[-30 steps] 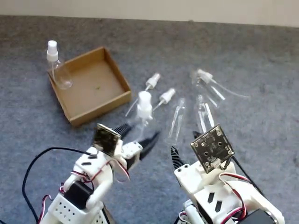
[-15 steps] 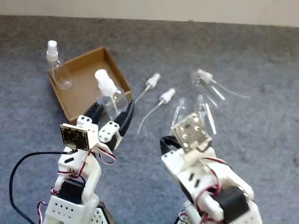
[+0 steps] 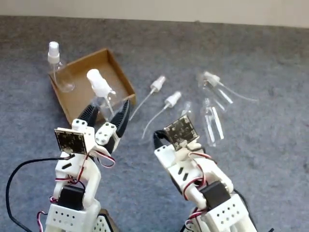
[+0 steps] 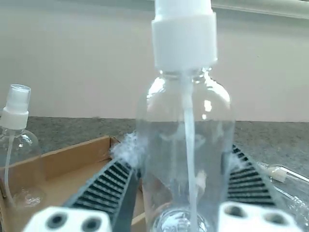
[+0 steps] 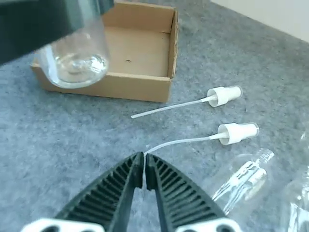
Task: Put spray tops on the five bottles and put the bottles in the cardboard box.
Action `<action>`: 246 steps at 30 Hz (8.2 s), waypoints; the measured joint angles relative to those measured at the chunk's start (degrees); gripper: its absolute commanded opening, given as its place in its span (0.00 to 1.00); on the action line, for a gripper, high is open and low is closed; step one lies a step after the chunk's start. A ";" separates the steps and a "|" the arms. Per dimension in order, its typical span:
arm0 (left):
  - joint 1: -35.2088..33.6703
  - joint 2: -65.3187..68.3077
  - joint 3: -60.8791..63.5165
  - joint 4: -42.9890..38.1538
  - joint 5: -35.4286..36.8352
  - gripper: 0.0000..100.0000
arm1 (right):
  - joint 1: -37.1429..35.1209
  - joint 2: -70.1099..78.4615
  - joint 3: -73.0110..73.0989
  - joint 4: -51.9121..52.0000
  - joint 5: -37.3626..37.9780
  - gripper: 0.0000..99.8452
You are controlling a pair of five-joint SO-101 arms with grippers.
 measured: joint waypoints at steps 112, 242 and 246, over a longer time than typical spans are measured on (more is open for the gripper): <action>2.11 0.00 -8.18 13.01 0.00 0.14 | -2.29 -22.95 14.59 -1.41 0.09 0.00; -15.82 130.90 -86.86 -6.86 -11.78 0.24 | -2.29 -22.95 14.59 -3.87 0.09 0.00; -15.82 130.90 -86.86 -6.86 -13.45 0.24 | -2.29 -22.95 14.59 -3.87 0.09 0.00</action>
